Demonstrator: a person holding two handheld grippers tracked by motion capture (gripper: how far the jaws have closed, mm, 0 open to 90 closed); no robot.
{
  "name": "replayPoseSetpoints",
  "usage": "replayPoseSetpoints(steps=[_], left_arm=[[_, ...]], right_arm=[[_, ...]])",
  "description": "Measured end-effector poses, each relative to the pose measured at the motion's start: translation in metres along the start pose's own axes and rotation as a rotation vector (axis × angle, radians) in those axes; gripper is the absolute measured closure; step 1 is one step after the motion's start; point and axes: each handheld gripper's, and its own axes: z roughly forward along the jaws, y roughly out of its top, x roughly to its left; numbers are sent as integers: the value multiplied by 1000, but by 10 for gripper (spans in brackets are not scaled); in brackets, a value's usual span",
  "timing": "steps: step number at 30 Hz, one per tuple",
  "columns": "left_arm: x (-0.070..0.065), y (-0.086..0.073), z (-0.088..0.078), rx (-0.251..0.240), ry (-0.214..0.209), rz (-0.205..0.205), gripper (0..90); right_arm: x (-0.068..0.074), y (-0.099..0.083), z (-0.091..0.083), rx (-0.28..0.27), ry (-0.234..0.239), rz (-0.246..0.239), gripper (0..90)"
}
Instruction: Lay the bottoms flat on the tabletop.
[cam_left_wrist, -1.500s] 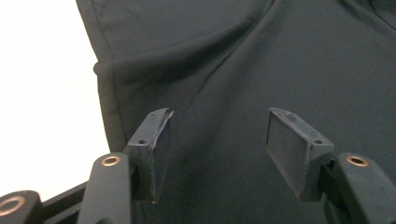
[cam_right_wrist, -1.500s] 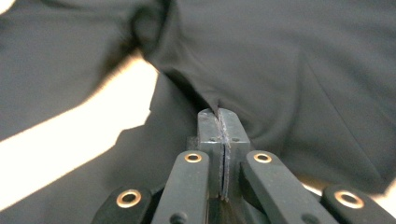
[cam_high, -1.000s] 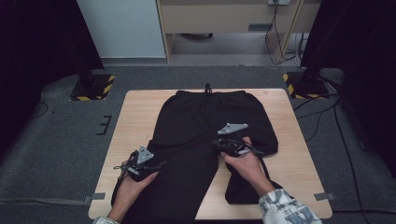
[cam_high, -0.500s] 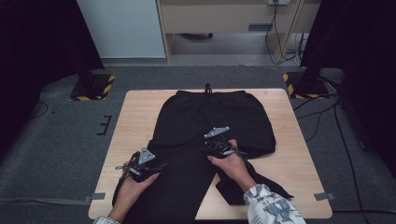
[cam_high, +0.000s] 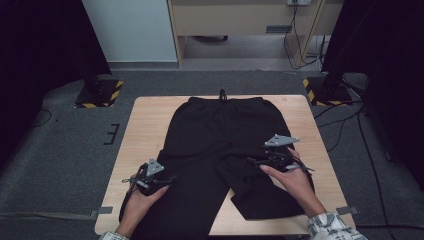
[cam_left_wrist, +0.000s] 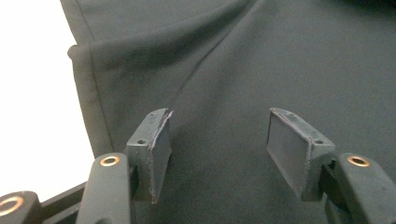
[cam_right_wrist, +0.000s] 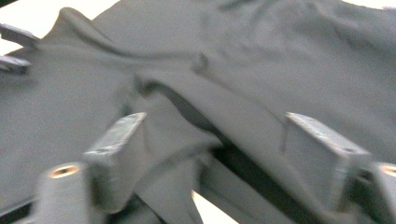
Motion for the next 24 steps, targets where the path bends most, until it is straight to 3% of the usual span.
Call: replayPoseSetpoints(steps=[2,5,9,13,18,24], left_arm=[[0,0,0,-2,2,0,390],[0,0,0,1,3,1,390],[-1,0,0,2,3,11,390],[-1,0,0,0,4,12,390],[0,0,-2,-13,10,5,390],[0,1,-2,-13,14,7,390]], right_arm=[[-7,-11,-4,0,-6,20,444],[-11,-22,-6,-10,22,39,560],[-3,-23,3,6,59,-2,591],[8,-23,22,55,72,-35,606],[12,-29,32,79,80,-61,879],[4,-47,13,111,49,-57,896]])
